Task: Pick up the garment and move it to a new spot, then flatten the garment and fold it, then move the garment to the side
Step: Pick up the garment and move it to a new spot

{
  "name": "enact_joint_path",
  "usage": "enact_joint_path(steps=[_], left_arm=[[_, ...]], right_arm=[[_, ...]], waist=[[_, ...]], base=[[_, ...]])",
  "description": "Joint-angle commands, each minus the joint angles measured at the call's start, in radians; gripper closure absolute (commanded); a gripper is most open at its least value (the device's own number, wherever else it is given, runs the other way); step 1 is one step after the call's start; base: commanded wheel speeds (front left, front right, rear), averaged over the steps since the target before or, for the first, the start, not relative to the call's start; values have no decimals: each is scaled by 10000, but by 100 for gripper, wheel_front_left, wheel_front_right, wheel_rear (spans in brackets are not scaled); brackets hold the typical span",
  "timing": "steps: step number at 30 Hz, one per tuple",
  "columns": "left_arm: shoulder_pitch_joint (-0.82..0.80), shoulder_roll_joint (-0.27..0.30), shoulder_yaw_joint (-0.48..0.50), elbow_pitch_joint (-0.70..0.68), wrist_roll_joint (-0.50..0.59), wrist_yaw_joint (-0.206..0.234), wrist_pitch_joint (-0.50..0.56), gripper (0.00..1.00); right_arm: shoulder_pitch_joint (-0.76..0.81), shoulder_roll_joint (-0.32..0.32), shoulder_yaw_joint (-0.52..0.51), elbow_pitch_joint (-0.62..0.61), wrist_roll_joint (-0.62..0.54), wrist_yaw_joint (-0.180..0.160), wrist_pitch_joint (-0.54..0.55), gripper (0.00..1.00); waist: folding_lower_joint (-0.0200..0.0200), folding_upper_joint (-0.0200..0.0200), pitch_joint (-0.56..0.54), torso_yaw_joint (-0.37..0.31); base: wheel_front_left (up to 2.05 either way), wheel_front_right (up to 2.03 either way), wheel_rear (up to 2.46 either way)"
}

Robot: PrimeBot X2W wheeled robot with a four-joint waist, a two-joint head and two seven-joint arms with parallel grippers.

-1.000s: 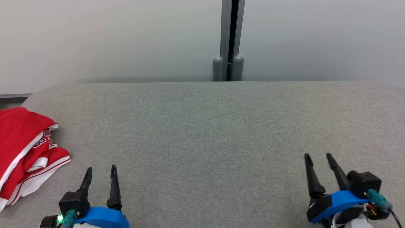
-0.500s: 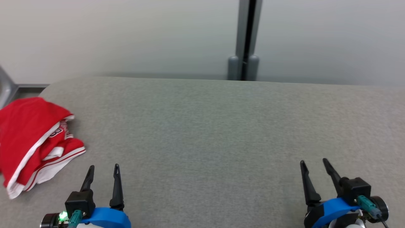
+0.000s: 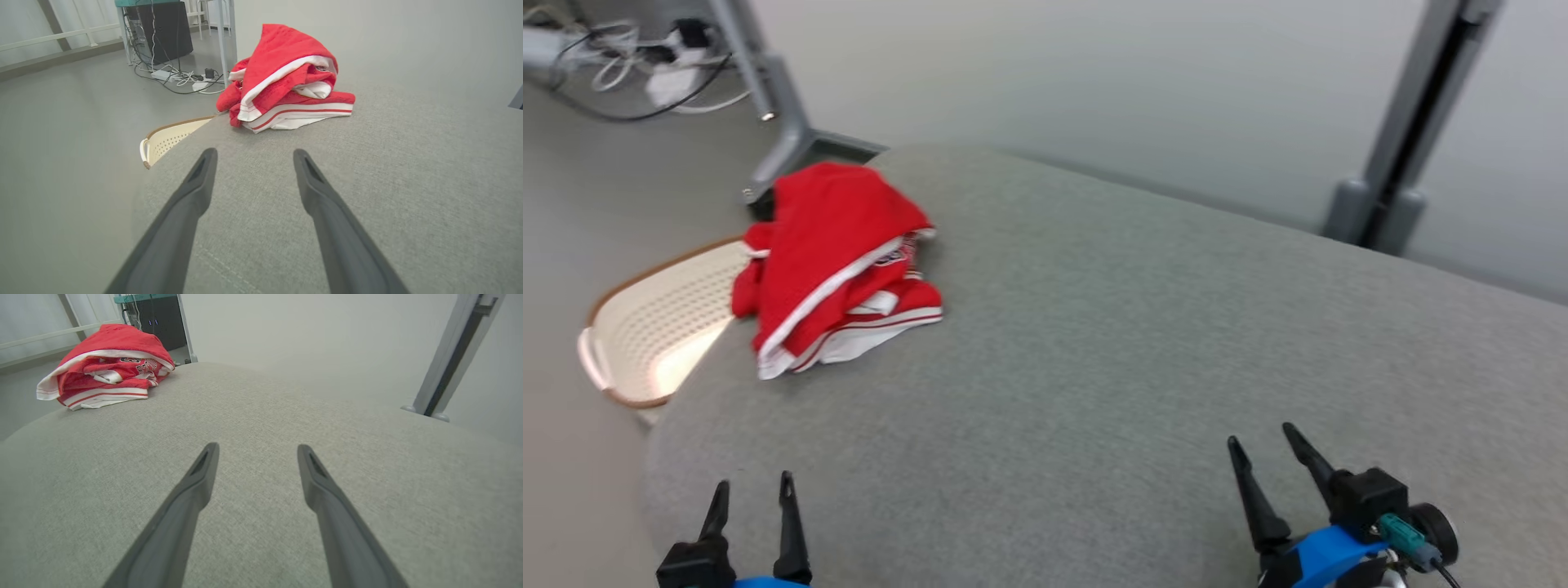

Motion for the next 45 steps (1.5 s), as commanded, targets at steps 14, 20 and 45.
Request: enact_joint_path(steps=[14,20,45], left_arm=[[-475,-37,558,-85,-98,-305,-28,0],[-2155,270,986,48,-326,-517,-29,0],[-8212,2813,-1535,5816,-3328,-726,386,0]], right_arm=[[-437,-134,955,174,-65,1,-35,0],[-940,-486,1299,-239,-267,1,-35,0],[-2088,-970,1926,-656,-470,-21,62,0]], waist=[[1,0,1083,930],[1,0,2154,437],[1,0,4908,-1069]], base=[[0,0,0],[0,0,0],[0,0,0]])
